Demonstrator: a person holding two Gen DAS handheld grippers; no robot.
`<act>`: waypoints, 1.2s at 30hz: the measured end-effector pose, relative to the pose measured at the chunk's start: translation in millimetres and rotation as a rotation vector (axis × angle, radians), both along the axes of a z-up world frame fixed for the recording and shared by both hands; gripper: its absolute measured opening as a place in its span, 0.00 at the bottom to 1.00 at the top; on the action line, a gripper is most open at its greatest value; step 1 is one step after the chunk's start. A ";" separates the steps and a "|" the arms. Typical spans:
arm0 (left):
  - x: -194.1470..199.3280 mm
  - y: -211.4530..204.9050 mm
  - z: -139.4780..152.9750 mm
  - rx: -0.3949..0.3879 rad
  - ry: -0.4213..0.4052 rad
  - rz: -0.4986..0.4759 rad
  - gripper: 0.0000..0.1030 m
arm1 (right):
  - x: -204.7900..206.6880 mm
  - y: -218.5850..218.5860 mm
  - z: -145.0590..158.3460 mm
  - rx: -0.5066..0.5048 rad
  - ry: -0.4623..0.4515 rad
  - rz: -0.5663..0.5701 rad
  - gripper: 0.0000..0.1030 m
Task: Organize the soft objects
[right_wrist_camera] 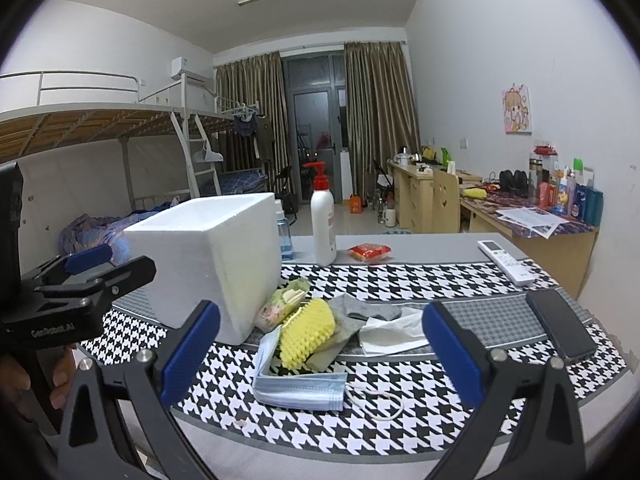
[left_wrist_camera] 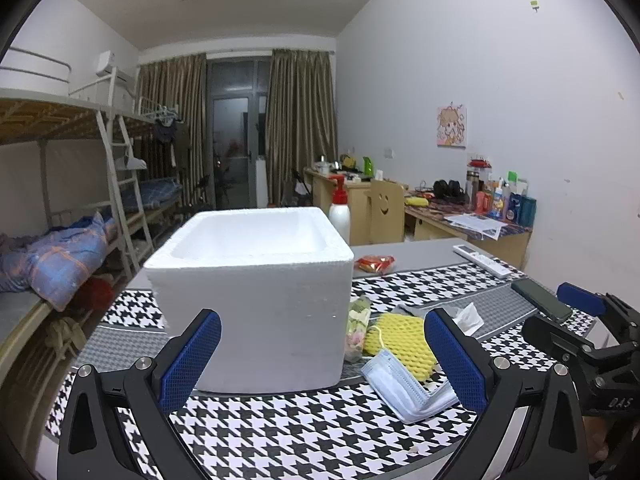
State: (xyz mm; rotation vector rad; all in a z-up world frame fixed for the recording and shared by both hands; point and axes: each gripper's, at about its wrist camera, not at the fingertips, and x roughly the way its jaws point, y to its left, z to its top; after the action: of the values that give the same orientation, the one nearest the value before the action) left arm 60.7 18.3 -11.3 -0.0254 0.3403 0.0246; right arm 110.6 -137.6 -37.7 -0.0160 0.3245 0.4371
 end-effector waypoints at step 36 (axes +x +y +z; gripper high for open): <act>56.6 -40.9 -8.1 -0.007 0.117 -0.146 0.99 | 49.1 -24.4 -7.7 -0.021 0.084 -0.062 0.99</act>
State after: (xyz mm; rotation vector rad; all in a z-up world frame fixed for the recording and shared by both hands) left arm 117.3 -22.5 -19.4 -0.0056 0.4581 -0.1200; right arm 159.8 -162.0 -45.4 -0.0082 0.4107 0.3735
